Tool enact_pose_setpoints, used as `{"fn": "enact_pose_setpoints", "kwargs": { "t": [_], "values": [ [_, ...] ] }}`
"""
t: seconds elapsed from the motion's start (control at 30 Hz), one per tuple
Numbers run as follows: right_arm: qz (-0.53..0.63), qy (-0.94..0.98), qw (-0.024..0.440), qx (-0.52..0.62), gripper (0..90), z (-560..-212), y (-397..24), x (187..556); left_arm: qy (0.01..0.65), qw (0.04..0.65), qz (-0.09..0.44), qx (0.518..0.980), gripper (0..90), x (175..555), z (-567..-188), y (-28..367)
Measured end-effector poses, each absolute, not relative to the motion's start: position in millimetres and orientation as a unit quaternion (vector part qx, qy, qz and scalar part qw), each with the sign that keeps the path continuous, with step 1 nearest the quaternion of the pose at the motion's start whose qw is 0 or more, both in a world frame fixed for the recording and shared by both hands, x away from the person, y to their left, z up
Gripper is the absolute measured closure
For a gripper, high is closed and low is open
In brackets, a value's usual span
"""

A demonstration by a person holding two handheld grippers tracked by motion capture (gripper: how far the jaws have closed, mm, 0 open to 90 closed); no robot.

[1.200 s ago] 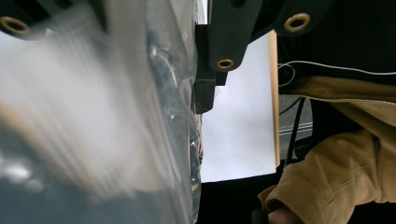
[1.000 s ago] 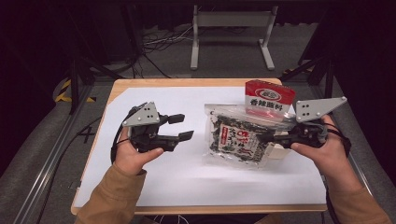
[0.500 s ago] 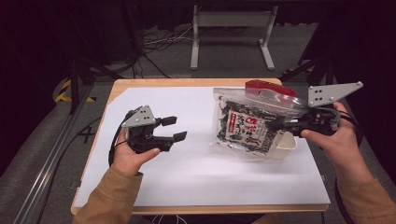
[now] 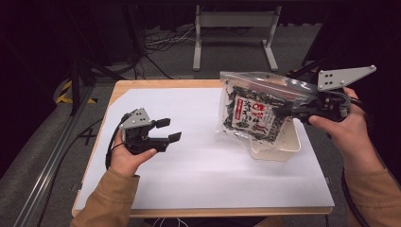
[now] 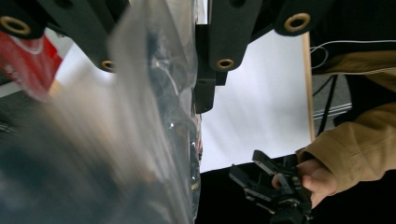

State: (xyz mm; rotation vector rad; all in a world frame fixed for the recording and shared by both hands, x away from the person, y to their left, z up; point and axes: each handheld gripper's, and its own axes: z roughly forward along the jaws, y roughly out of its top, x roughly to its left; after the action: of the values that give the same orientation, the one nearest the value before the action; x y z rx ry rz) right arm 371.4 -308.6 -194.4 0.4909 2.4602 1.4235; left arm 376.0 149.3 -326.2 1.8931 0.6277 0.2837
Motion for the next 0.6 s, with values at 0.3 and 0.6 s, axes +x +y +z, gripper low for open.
{"fn": "enact_pose_setpoints", "kwargs": {
  "t": [0.3, 0.6],
  "values": [
    [0.488, 0.839, 0.156, 0.185, 75.6, -193, -320, 387, 0.278, 0.527, 0.117, 0.794, 35.2, 385, -335, 156],
    [0.487, 0.829, 0.187, 0.202, 75.6, -193, -333, 393, 0.287, 0.516, 0.118, 0.798, 35.2, 389, -342, 158]
  ]
}}
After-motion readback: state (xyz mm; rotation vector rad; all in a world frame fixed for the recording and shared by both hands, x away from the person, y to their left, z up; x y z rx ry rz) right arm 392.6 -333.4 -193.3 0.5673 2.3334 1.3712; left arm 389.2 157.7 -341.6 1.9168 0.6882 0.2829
